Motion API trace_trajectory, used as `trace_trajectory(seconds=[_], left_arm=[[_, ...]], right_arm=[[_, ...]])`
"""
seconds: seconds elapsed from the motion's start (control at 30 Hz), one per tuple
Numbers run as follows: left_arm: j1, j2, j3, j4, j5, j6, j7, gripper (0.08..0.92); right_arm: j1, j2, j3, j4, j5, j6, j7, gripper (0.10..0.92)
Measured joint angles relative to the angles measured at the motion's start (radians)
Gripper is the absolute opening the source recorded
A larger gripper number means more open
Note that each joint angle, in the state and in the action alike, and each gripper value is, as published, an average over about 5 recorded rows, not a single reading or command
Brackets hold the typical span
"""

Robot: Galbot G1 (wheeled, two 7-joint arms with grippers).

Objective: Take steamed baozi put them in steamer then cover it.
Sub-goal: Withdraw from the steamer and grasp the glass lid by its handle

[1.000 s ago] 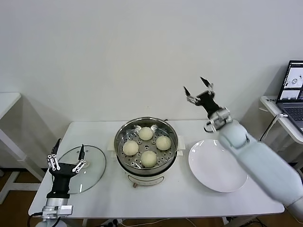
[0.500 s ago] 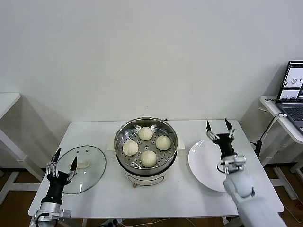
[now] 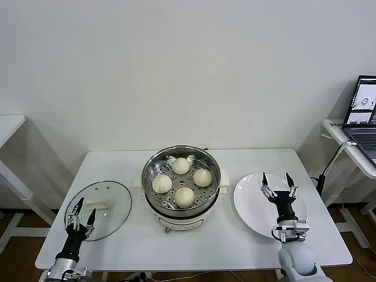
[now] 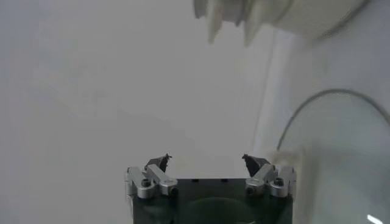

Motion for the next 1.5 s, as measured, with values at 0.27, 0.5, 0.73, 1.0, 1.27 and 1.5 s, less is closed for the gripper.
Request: trace_trajectory(seconds=[0.27,0.5,0.73,1.0,1.27,1.5], left_arm=[[-0.061,-0.003,0.014,0.088,0.089,0.0,-0.018,0.823],[-0.119,-0.001,0.025,0.151,0.13,0.001,-0.024,0.823],[-0.168,0.003,0.035,0.199,0.151,0.007,-0.026,0.823],[-0.212,0.001,0.045,0.236,0.161,0.018,-0.025,0.823],[-0.246,0.001,0.052,0.261,0.165,0.028,-0.022,0.823],[-0.273,0.002,0.059,0.29,0.168,0.033,-0.015,0.821]], right_arm=[[-0.033,0.026,0.022,-0.001,-0.02,0.006,-0.005,0.823],[-0.049,0.044,0.034,-0.009,-0.042,0.013,-0.01,0.823],[-0.057,0.056,0.042,-0.013,-0.063,0.018,-0.01,0.823],[-0.063,0.067,0.045,-0.016,-0.084,0.023,-0.012,0.823],[-0.066,0.074,0.047,-0.02,-0.101,0.026,-0.013,0.823],[-0.065,0.075,0.049,-0.018,-0.108,0.026,-0.012,0.823]])
